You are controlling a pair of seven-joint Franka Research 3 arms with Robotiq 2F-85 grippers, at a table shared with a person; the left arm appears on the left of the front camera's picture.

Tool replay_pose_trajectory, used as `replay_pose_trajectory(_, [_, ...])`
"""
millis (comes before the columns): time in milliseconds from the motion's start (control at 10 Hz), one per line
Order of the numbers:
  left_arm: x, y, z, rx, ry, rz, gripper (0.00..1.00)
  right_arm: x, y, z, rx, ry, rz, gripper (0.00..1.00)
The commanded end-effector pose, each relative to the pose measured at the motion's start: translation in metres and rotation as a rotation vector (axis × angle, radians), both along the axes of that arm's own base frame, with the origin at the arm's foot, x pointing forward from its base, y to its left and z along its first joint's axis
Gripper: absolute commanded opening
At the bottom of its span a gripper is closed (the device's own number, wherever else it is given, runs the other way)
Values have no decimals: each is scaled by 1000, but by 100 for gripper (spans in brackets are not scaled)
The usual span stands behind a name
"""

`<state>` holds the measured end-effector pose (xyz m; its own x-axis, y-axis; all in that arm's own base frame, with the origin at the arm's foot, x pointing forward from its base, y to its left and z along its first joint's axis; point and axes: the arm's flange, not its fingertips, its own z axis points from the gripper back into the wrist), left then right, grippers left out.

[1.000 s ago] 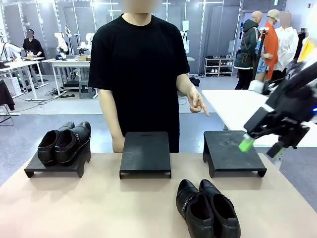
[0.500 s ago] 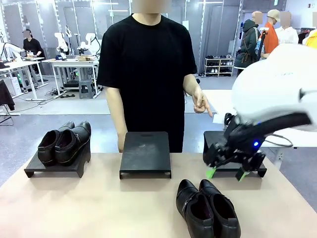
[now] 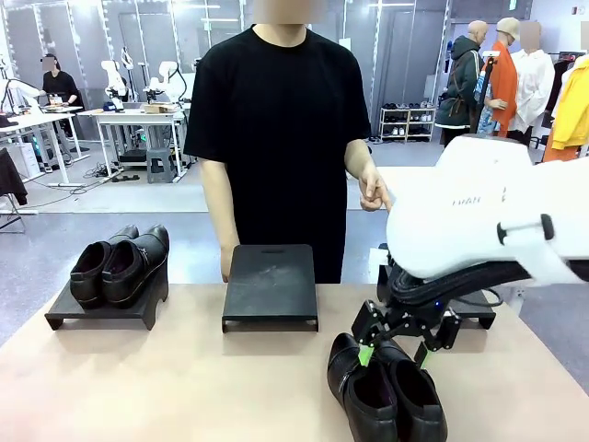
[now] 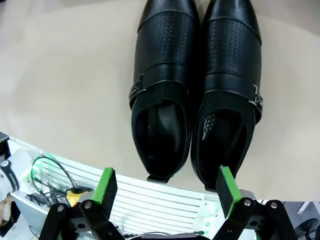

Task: Place the shoes on the stand as instructed by the person.
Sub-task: Pick up another pair of Shoes and place it on the Shoes Stand indicated by the person.

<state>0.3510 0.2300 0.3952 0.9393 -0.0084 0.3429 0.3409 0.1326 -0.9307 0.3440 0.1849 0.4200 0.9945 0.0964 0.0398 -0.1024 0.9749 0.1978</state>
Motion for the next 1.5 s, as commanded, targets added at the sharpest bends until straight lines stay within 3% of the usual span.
replay_pose_trajectory(0, [1,-2,1,10,-12,17,100,8,7,-21,-51,-18,-47,100])
replay_pose_trajectory(900, [1,-2,1,10,-12,17,100,14,15,-81,-118,37,-55,100])
replay_pose_trajectory(1200, [1,-2,1,10,-12,17,100,13,17,-90,-151,48,-34,12])
replay_pose_trajectory(1300, [1,-2,1,10,-12,17,100,13,18,-91,-150,47,-36,0])
replay_pose_trajectory(1400, [1,-2,1,10,-12,17,100,13,19,-91,-155,36,-36,0])
